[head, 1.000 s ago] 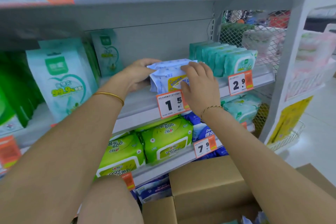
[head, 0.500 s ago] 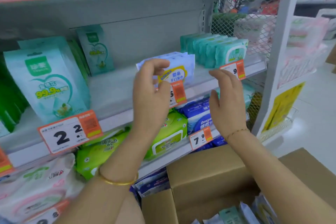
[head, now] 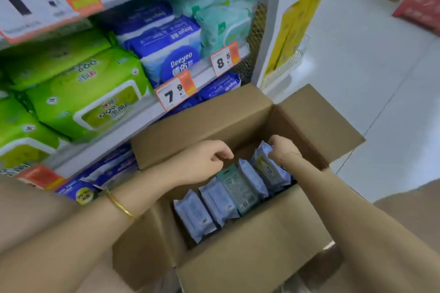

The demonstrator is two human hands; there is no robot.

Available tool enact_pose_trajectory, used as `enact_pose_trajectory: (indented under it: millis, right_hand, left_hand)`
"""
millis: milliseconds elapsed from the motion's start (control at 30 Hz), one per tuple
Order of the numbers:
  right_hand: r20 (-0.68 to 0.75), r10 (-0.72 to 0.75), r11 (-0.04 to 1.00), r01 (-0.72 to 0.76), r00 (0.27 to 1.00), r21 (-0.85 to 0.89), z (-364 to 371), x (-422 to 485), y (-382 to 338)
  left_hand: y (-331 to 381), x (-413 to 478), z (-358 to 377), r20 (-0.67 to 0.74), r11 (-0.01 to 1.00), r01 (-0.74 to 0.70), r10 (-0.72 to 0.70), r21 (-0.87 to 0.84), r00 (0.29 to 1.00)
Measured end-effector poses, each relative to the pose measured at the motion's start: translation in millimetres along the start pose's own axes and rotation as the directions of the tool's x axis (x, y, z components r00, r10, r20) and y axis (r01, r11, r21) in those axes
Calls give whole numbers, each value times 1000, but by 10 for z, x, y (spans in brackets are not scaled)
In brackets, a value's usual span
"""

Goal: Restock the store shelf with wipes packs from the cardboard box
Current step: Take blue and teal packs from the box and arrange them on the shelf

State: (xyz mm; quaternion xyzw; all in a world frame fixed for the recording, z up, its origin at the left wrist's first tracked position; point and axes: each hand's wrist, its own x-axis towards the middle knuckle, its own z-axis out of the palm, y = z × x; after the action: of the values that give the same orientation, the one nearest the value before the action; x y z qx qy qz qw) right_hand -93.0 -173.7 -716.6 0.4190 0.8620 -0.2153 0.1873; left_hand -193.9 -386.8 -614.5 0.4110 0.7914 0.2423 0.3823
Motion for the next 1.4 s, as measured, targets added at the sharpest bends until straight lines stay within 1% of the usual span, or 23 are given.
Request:
enact_pose_trajectory:
  millis: [67, 100, 233, 267, 300, 400, 467, 533, 567, 600, 667, 700, 733, 800, 867, 933, 967, 1033, 1100, 1167, 1267, 1333, 1400]
  right_hand:
    - [57, 59, 996, -55, 997, -64, 220, 101, 37]
    - [61, 99, 990, -93, 993, -105, 325, 150, 58]
    - [-99, 184, 954, -202, 978, -221, 631, 265, 164]
    - [-118, 194, 947, -218, 974, -235, 681, 278, 177]
    - [-120, 202, 938, -227, 972, -261, 729, 287, 187]
    - [-56, 197, 913, -204, 979, -354, 769, 299, 217]
    - [-46, 161, 931, -167, 986, -324, 699, 328, 243]
    - [0, 47, 971, -46, 999, -235, 506, 340, 196]
    - [66, -45, 981, 56, 997, -184, 368, 322, 141]
    - [141, -149, 976, 169, 979, -137, 214, 287, 60]
    - [258, -349, 932, 362, 901, -2, -116, 146, -158]
    - [299, -428, 903, 420, 853, 93, -277, 42, -278]
    - [328, -496, 868, 457, 804, 193, -421, -69, -390]
    - [331, -620, 780, 513, 711, 357, -683, -319, -605]
    - [284, -697, 706, 561, 658, 432, -907, -535, -784]
    - [208, -760, 632, 626, 616, 458, -1110, -747, -965]
    - [165, -784, 594, 646, 599, 480, -1200, -846, -1058]
    - [66, -815, 502, 645, 575, 576, -1355, -1010, -1240]
    - [-52, -827, 397, 646, 560, 652, -1492, -1175, -1446]
    - [-160, -822, 316, 671, 547, 671, -1600, -1343, -1673]
    - [-339, -810, 158, 736, 478, 658, -1749, -1601, -2029]
    - [-486, -741, 63, 769, 463, 637, -1852, -1731, -2249]
    - [-612, -629, 3, 789, 479, 615, -1964, -1808, -2441]
  left_hand:
    - [-29, 68, 8, 1, 1000, 24, -24, -10, 1000]
    - [-53, 108, 23, 3, 999, 32, -32, -25, 999]
    - [-120, 166, 55, 19, 996, 66, -65, -62, 998]
    - [-138, 167, 56, 23, 994, 78, -77, -70, 997]
    - [-155, 165, 53, 23, 993, 90, -88, -77, 996]
    - [-185, 161, 51, 14, 992, 91, -90, -92, 996]
    - [-184, 170, 38, 5, 991, 88, -88, -100, 996]
    - [-177, 188, 14, -18, 991, 83, -85, -107, 996]
    - [-166, 190, -1, -37, 990, 77, -82, -119, 996]
    - [-156, 185, -19, -64, 989, 73, -82, -133, 995]
    - [-152, 154, -69, -136, 986, 70, -90, -151, 987]
    - [-154, 125, -102, -176, 986, 67, -93, -153, 980]
    - [-157, 84, -143, -211, 987, 62, -93, -147, 973]
    - [-126, -45, -251, -261, 992, 45, -75, -120, 962]
    - [-41, -220, -397, -310, 994, 23, -55, -107, 949]
    - [58, -431, -556, -380, 994, 18, -58, -108, 923]
    - [104, -548, -638, -412, 992, 13, -64, -125, 909]
    - [180, -787, -803, -468, 983, -10, -78, -182, 880]
    - [261, -1044, -970, -542, 967, -45, -103, -252, 834]
    - [349, -1294, -1148, -630, 960, -79, -114, -269, 768]
    - [482, -1647, -1426, -745, 950, -136, -125, -280, 655]
    - [540, -1868, -1627, -792, 936, -194, -123, -292, 598]
    - [573, -2073, -1847, -840, 935, -228, -115, -272, 531]
